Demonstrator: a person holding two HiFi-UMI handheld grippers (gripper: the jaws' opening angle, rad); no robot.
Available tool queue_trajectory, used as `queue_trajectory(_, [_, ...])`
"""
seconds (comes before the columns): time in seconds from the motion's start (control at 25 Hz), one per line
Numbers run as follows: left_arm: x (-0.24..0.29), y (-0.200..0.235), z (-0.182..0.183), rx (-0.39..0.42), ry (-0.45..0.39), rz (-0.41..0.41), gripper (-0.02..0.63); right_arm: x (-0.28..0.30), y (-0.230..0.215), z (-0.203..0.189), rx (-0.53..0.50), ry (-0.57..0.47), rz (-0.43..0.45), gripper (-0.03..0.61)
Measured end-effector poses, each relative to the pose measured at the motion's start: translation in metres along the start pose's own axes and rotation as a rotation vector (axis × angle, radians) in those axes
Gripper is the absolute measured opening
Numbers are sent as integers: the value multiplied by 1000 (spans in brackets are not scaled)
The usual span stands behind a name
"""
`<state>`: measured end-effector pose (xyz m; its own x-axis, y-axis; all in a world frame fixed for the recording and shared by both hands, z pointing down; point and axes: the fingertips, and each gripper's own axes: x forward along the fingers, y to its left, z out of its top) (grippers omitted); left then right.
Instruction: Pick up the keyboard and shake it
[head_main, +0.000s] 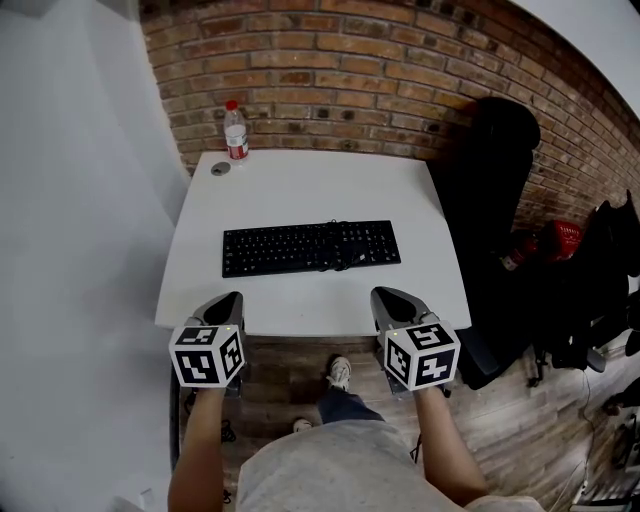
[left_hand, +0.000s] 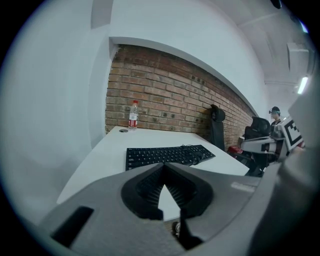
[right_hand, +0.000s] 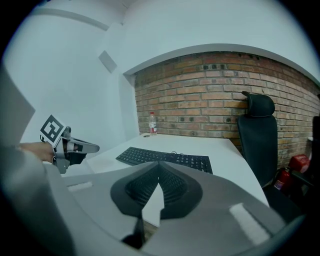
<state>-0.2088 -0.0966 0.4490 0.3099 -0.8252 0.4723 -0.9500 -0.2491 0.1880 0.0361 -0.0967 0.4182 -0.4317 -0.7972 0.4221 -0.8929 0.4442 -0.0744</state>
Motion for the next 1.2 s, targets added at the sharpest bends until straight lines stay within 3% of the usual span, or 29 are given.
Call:
queue_trajectory(0.8, [111, 42, 26, -40, 48, 60, -5, 106, -105, 4, 38, 86, 20, 12])
queue_trajectory(1.04, [137, 54, 26, -55, 79, 77, 68, 132, -139, -1, 43, 126, 22, 14])
queue_trajectory(1.2, [154, 69, 21, -69, 122, 93, 131, 145, -160, -5, 56, 151, 30, 57])
